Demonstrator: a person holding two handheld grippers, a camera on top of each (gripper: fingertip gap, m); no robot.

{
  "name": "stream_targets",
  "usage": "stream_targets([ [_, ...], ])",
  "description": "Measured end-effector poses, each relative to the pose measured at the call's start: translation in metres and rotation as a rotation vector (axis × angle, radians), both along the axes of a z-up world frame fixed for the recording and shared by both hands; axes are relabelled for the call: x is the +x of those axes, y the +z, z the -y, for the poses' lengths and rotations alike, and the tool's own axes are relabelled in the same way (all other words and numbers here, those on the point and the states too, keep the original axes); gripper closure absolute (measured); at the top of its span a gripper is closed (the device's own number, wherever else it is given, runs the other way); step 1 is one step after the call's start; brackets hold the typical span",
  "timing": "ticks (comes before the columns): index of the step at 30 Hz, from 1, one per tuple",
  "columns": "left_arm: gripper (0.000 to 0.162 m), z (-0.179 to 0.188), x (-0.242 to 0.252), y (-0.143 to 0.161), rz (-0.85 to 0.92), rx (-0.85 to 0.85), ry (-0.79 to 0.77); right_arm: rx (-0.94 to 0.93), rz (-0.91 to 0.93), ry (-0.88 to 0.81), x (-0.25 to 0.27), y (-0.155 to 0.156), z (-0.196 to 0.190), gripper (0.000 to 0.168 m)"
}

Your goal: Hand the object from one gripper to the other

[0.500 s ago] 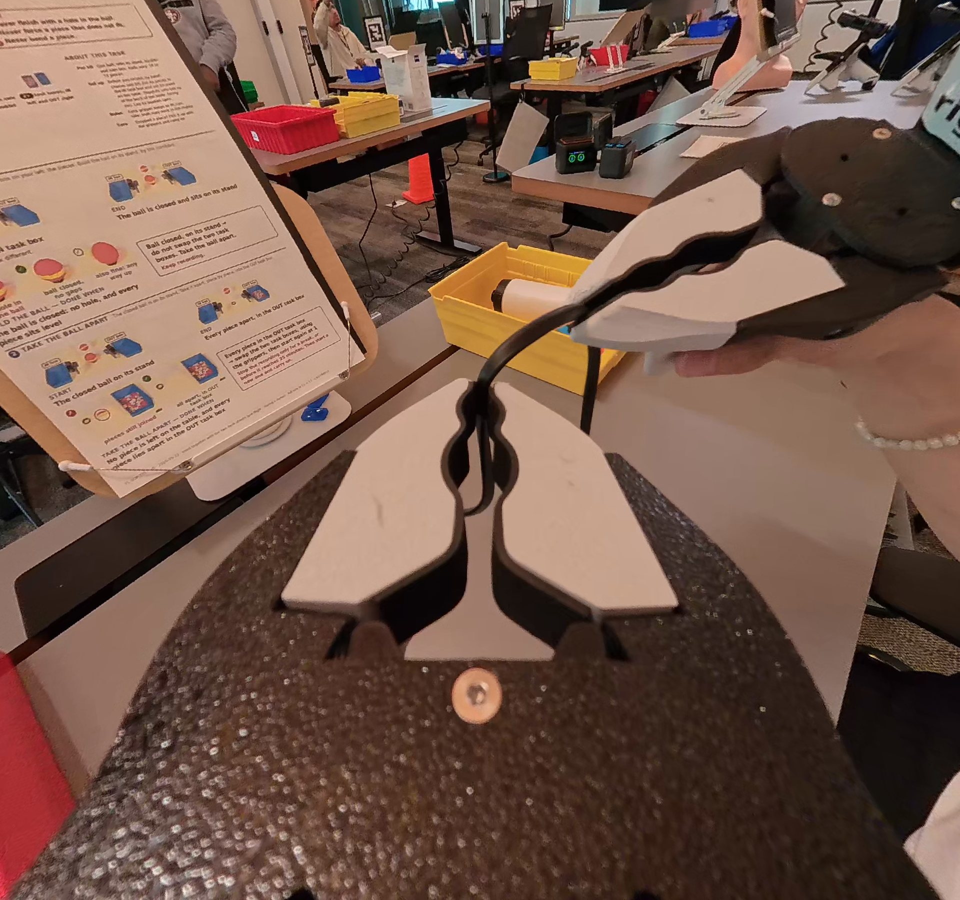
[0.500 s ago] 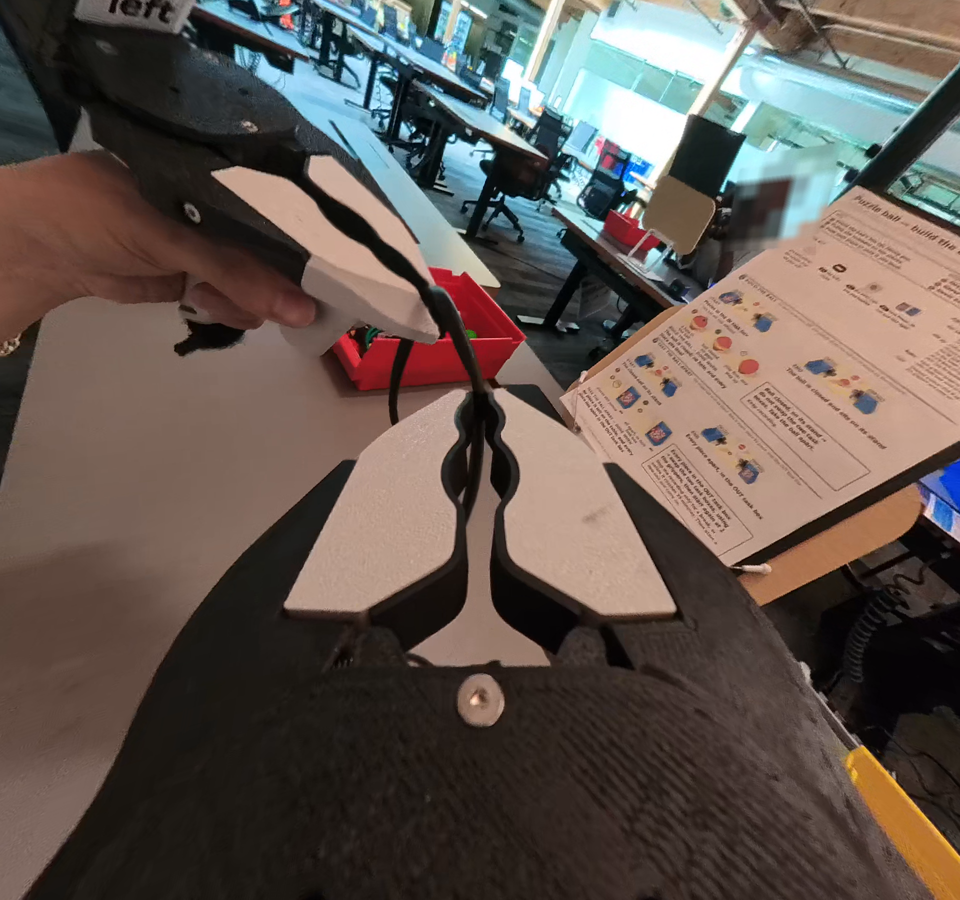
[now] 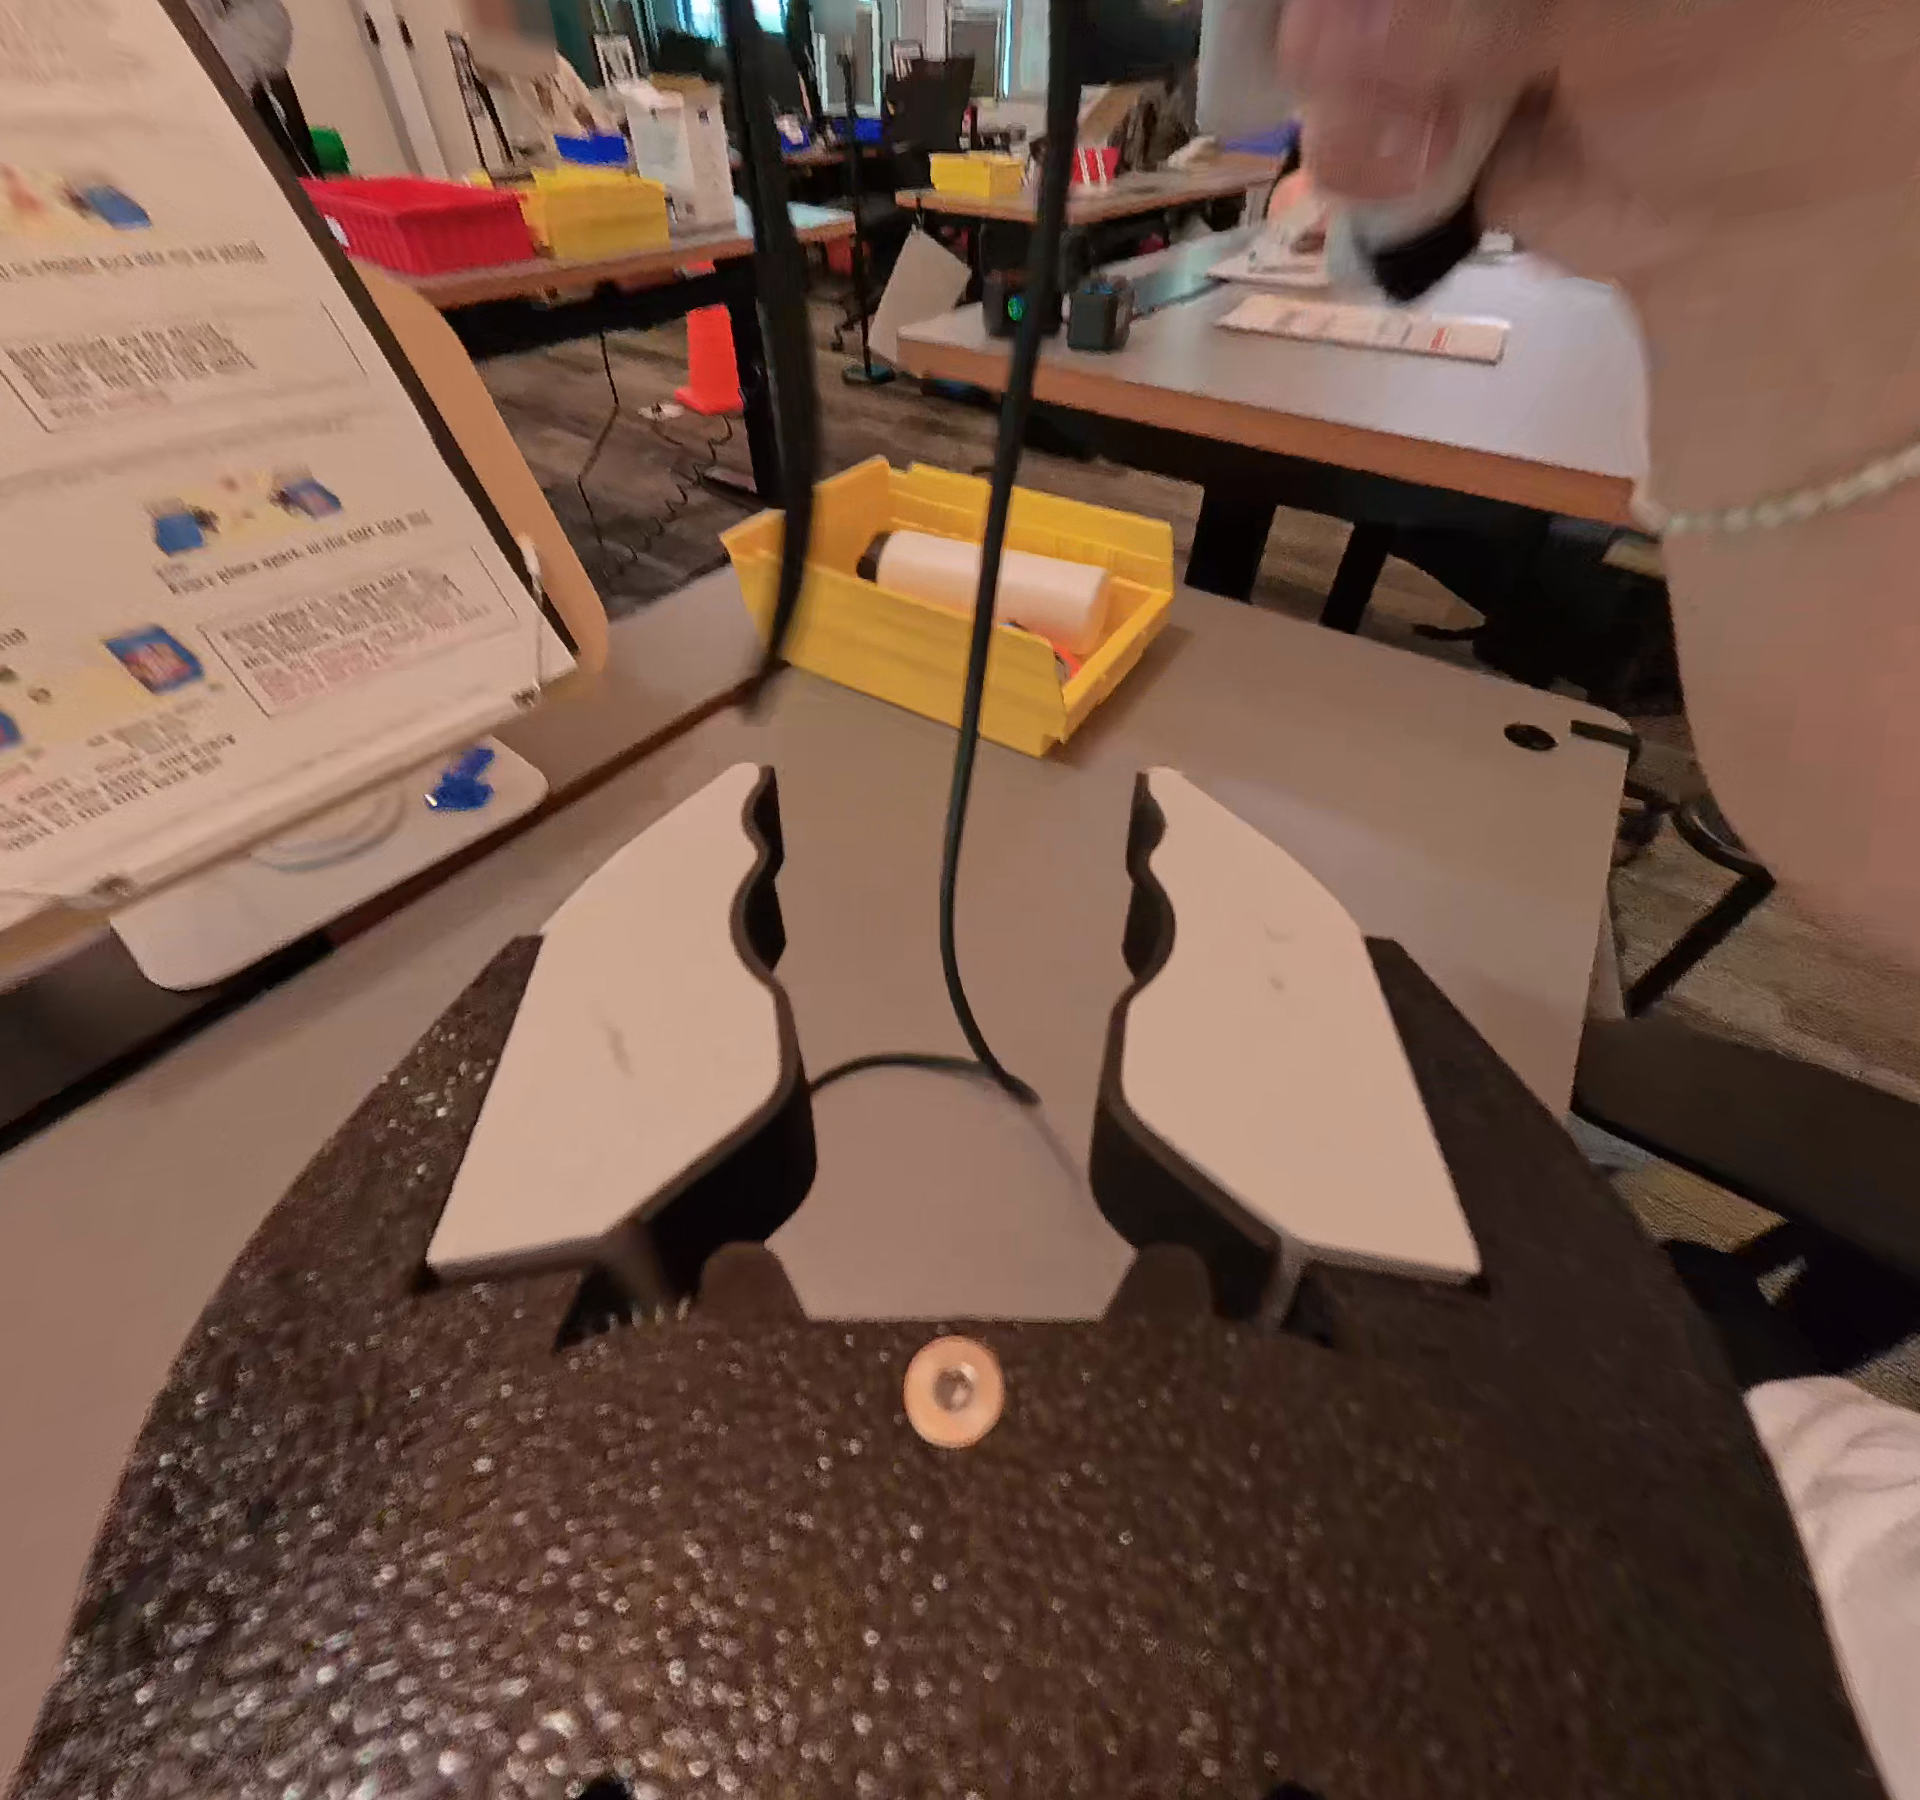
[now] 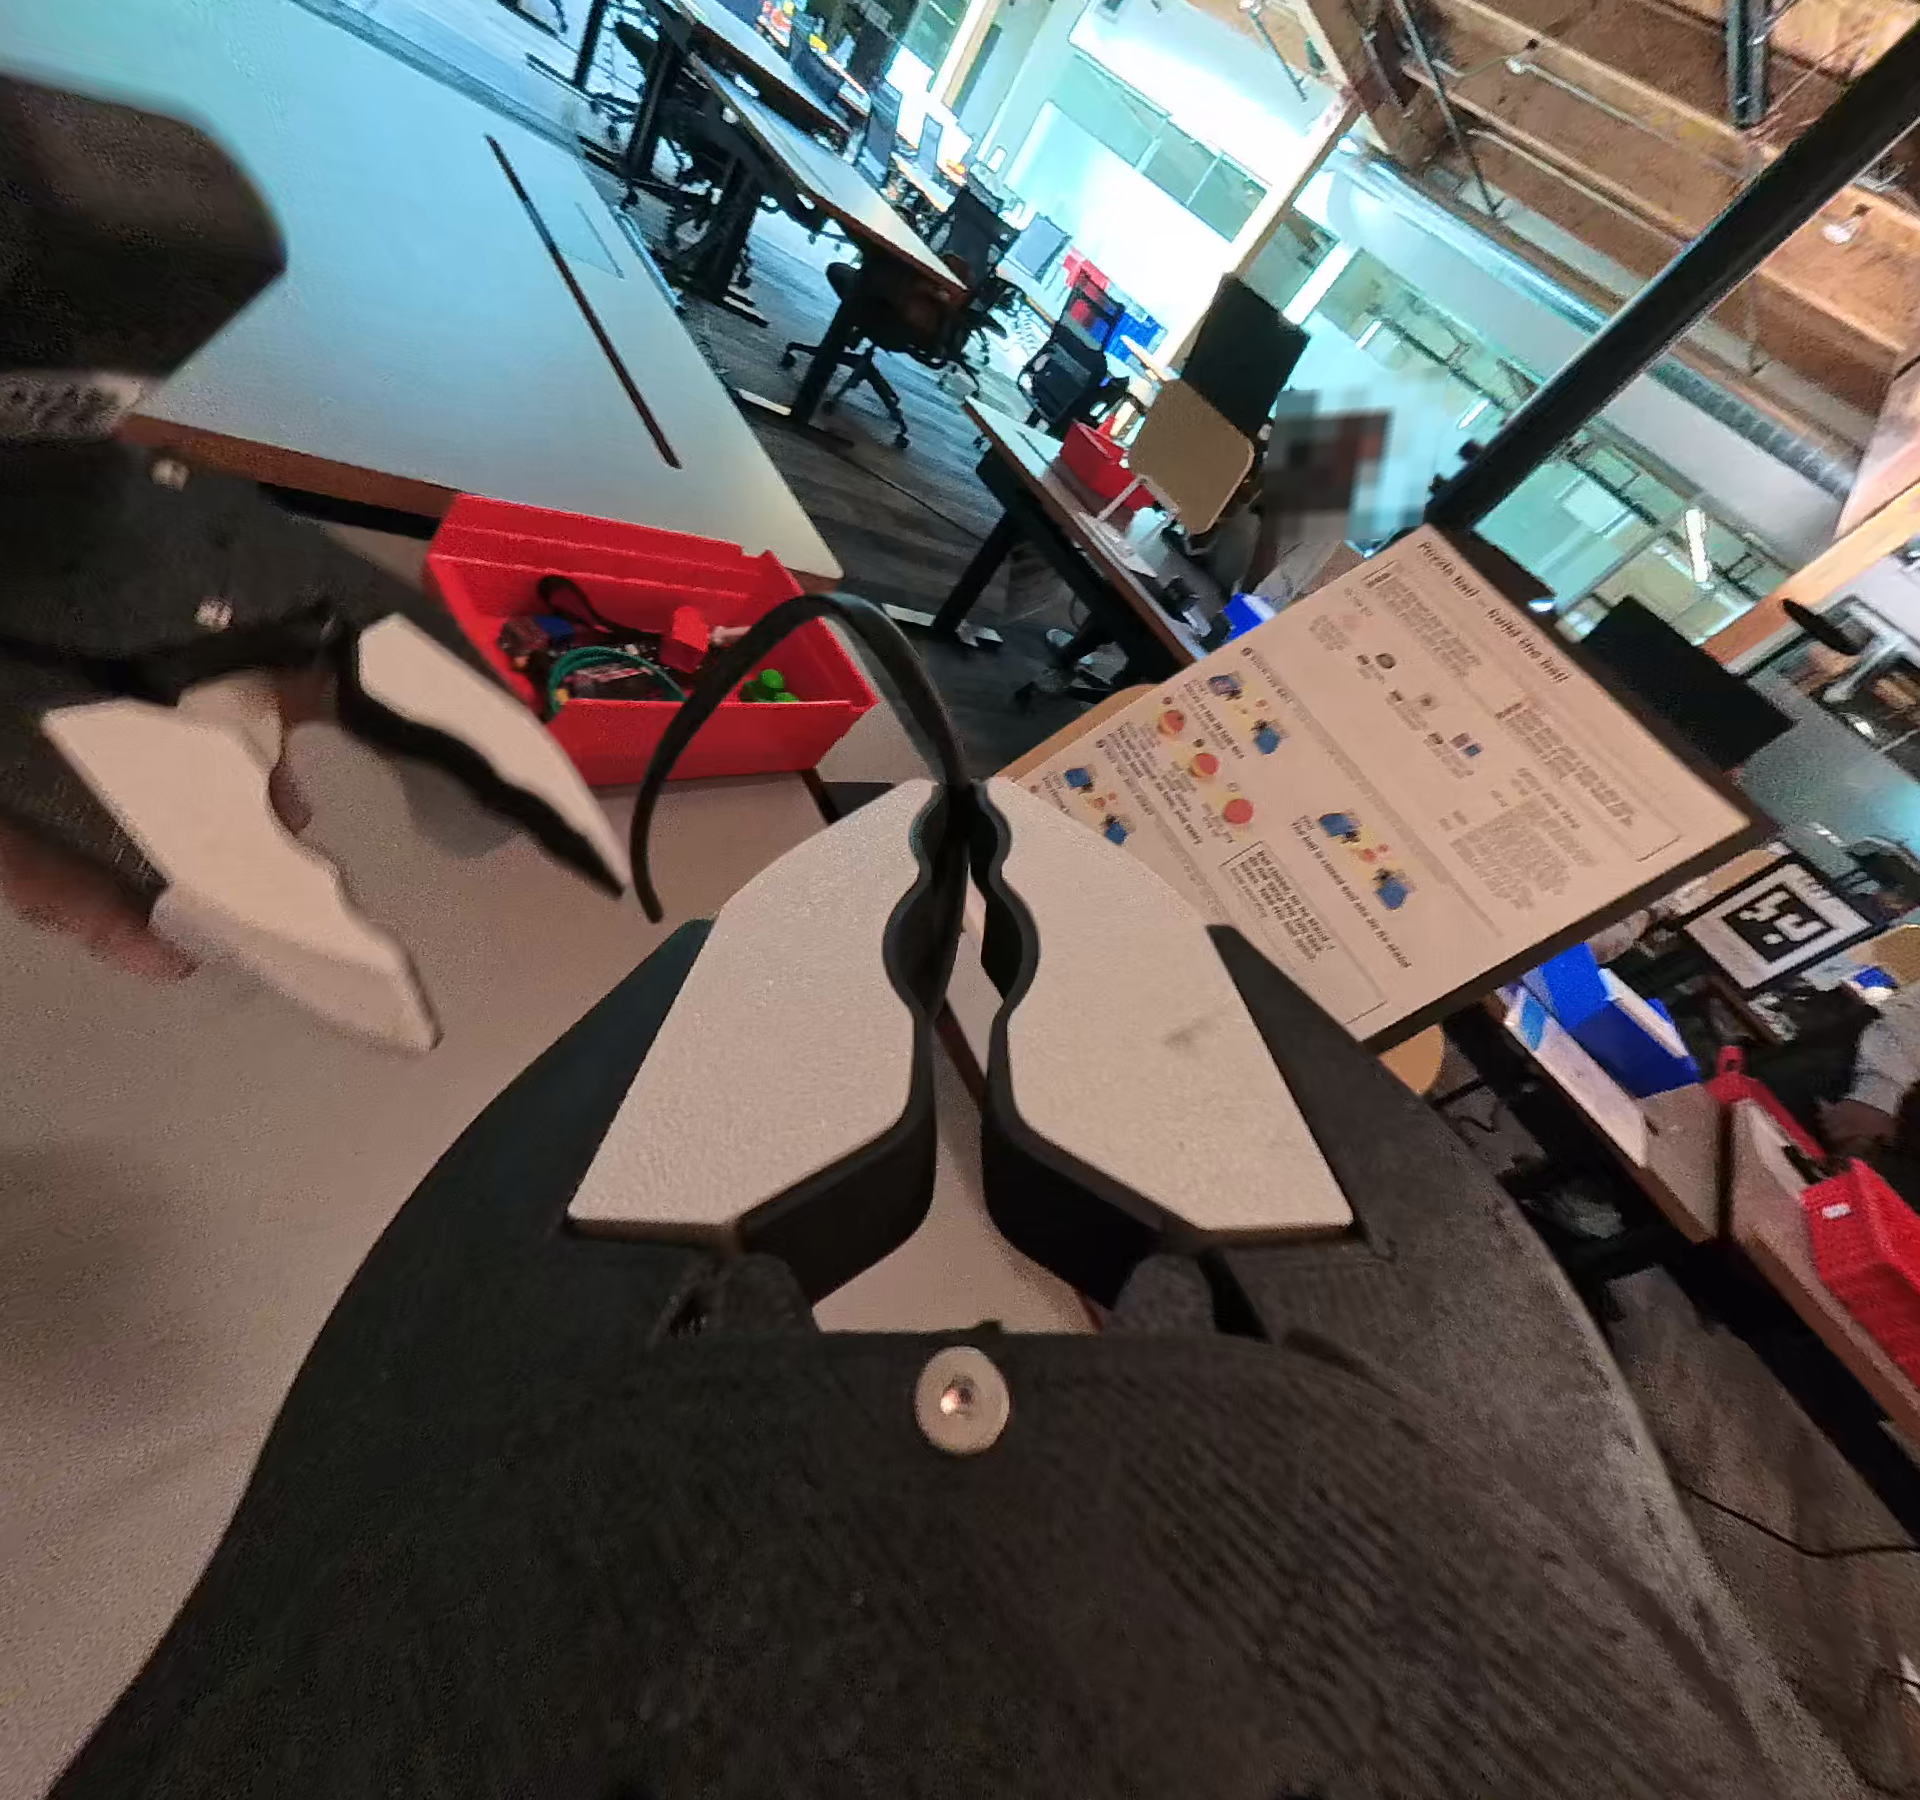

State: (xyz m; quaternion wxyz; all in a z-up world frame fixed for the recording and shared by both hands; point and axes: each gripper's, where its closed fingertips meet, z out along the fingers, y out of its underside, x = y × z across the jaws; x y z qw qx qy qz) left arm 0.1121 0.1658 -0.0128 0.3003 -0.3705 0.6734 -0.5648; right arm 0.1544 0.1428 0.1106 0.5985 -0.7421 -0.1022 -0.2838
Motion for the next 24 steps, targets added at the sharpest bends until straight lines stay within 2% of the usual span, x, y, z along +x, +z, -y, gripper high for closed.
stream_targets([
  [5,0.095,0.018,0.009,-0.074,-0.174,-0.006,0.03,0.019,0.027,-0.016,-0.006,0.022,-0.013,0.165],
  [9,0.106,0.022,0.024,-0.123,-0.262,0.026,0.119,0.006,0.058,-0.025,-0.014,0.027,-0.024,0.165],
  [10,0.109,0.023,0.025,-0.13,-0.275,0.015,0.12,-0.004,0.072,-0.032,-0.015,0.027,-0.025,0.165],
  [12,0.135,0.027,0.025,-0.136,-0.29,-0.02,0.106,-0.022,0.078,-0.036,-0.015,0.025,-0.026,0.165],
  [15,0.149,0.027,0.02,-0.139,-0.306,-0.024,0.092,-0.031,0.079,-0.051,-0.011,0.024,-0.023,0.165],
  [18,0.155,0.029,0.013,-0.143,-0.333,-0.008,0.056,-0.02,0.051,-0.042,-0.008,0.023,-0.021,0.165],
  [21,0.149,0.031,0.008,-0.149,-0.367,0.019,0.032,-0.019,0.041,-0.042,-0.006,0.02,-0.021,0.165],
  [24,0.156,0.033,0.008,-0.154,-0.372,0.036,0.023,-0.024,0.037,-0.038,-0.007,0.017,-0.023,0.165],
])
